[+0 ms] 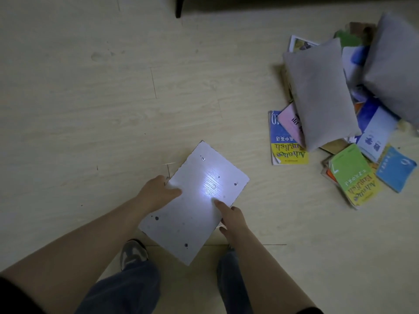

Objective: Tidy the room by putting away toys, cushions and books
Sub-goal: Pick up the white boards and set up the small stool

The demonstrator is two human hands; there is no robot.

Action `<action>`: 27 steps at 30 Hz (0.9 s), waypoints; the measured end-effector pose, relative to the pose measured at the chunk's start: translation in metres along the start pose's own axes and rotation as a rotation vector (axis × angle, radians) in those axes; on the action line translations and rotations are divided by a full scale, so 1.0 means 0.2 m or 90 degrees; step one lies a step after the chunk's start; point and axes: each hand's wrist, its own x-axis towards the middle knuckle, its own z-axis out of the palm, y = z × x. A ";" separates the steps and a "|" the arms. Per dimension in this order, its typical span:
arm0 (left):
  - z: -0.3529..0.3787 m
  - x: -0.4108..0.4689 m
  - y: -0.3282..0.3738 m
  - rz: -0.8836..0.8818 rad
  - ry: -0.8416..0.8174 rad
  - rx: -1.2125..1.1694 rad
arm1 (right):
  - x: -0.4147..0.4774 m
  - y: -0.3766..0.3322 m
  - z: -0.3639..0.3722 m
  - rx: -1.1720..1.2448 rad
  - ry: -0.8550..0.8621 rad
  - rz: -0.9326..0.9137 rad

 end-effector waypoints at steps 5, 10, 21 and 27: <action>0.03 0.01 0.00 0.000 -0.006 -0.037 | -0.02 -0.02 0.00 0.102 -0.049 -0.008; 0.01 -0.17 0.03 -0.004 -0.009 -0.064 | -0.17 -0.01 -0.05 0.035 -0.017 -0.057; -0.26 -1.03 0.38 0.030 0.094 -0.087 | -1.12 -0.17 -0.30 -0.091 0.096 -0.228; -0.50 -1.58 0.71 0.100 0.190 -0.129 | -1.81 -0.39 -0.51 -0.060 0.105 -0.359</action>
